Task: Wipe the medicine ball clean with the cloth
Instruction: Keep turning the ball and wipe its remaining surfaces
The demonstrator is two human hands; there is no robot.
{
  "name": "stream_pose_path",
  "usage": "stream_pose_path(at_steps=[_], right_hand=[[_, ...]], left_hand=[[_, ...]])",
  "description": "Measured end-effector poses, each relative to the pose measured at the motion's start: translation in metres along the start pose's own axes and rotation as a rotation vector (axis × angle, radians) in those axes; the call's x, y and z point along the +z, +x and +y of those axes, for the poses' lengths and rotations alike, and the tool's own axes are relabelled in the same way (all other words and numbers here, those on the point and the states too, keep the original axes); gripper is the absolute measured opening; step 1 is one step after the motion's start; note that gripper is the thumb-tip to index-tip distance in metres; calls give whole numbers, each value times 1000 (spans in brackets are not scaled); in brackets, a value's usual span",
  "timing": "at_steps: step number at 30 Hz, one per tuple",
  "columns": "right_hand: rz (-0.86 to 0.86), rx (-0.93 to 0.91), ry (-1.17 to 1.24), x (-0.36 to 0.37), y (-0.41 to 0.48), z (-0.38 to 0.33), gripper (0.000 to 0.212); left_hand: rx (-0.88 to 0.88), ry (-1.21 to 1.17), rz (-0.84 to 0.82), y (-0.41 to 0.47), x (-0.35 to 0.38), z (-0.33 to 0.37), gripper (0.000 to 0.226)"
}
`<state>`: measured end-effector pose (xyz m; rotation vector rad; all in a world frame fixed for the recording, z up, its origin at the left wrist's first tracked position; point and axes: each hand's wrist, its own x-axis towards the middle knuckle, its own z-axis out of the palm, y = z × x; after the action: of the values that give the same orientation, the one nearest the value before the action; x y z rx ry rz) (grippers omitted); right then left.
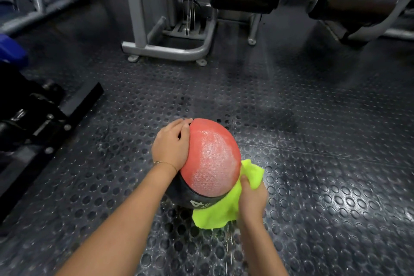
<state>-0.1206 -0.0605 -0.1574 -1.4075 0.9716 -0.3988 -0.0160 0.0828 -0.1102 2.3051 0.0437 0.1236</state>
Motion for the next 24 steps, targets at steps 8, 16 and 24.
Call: stream_pose_path(at_steps=[8,16,24], right_hand=[[-47,-31,64,-3,-26,-2,10],[-151,-163,-59,-6,-36,-10,8],[-216,-235,-281,1,20,-45,3]], left_hand=[[-47,36,12,8,6,10,38],[-96,50,40,10,7,11,39],[-107,62,50,6,6,12,38]])
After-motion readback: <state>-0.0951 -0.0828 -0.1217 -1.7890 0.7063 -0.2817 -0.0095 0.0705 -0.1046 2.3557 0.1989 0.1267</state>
